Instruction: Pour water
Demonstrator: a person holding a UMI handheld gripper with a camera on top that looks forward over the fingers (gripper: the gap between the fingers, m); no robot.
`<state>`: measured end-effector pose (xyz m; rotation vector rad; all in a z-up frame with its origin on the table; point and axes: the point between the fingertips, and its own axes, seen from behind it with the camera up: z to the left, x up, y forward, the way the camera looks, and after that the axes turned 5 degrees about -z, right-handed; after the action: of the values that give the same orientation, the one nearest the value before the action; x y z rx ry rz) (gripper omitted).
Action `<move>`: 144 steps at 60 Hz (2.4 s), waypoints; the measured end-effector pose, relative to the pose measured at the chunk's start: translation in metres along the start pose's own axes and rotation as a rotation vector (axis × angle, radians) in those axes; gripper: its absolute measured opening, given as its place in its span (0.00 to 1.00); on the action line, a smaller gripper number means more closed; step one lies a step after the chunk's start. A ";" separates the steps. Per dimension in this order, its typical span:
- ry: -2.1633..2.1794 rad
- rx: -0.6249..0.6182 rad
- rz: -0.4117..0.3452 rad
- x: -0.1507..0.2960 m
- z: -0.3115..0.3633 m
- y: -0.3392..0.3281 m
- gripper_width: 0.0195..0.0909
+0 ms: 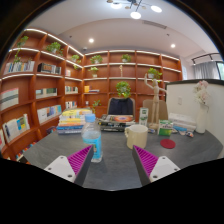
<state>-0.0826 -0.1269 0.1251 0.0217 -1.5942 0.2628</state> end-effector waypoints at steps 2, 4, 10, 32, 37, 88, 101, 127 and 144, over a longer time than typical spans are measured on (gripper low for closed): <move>0.015 0.015 -0.001 -0.024 0.031 0.007 0.84; 0.024 0.026 0.003 -0.033 0.055 0.013 0.83; 0.015 0.055 0.023 -0.045 0.084 0.034 0.84; 0.037 0.045 0.006 -0.041 0.105 0.121 0.68; 0.023 0.014 -0.014 -0.036 0.101 0.128 0.41; 1.025 0.056 -0.082 0.032 0.066 0.175 0.13; 1.578 0.101 -0.230 0.070 0.023 0.192 0.13; 2.143 0.134 -0.324 0.083 -0.015 0.195 0.13; 1.998 0.133 -0.279 0.095 -0.001 0.192 0.13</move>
<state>-0.1197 0.0738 0.1889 0.0575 0.4179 0.0597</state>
